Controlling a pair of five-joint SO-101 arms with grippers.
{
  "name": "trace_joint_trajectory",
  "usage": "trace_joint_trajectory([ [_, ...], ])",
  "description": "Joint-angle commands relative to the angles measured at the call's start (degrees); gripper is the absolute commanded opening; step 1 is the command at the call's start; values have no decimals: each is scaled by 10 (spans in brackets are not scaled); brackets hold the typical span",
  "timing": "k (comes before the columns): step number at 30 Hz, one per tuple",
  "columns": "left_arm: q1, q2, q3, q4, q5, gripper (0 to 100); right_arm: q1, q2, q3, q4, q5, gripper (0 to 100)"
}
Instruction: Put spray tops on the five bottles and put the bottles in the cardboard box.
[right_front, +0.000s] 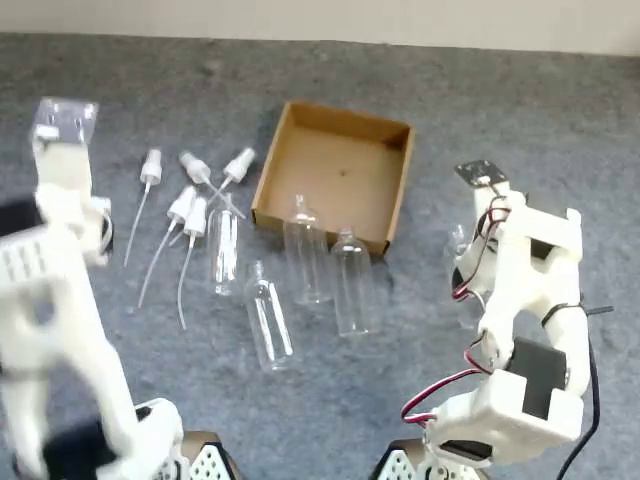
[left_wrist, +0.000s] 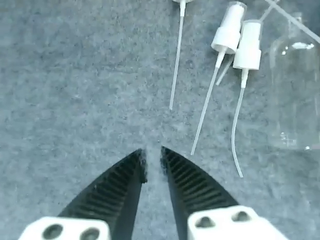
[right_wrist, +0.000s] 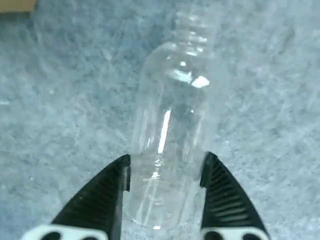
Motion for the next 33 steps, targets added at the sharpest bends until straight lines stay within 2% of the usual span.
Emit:
trace_joint_trajectory([
  [1, 14, 102, -101, 17, -5, 8, 14, 7, 14, -3, 7, 102],
  [3, 14, 123, -109, 31, -5, 8, 14, 7, 14, -3, 4, 102],
  [7, 14, 124, -109, 33, -5, 8, 2, 4, 13, -5, -57, 102],
  [11, 26, 124, -109, 33, -5, 8, -32, 4, 14, -2, -66, 101],
  [15, 44, 125, -108, 33, -5, 8, -49, 3, 9, -6, -127, 80],
  [18, 55, 131, -110, 23, -6, 8, -49, 3, 9, -3, -121, 26],
  [26, 81, 188, -89, -98, -5, 8, -45, 6, 8, -7, -121, 21],
  [33, 97, 207, -84, -98, -2, 5, -47, 3, 7, -7, -124, 21],
])
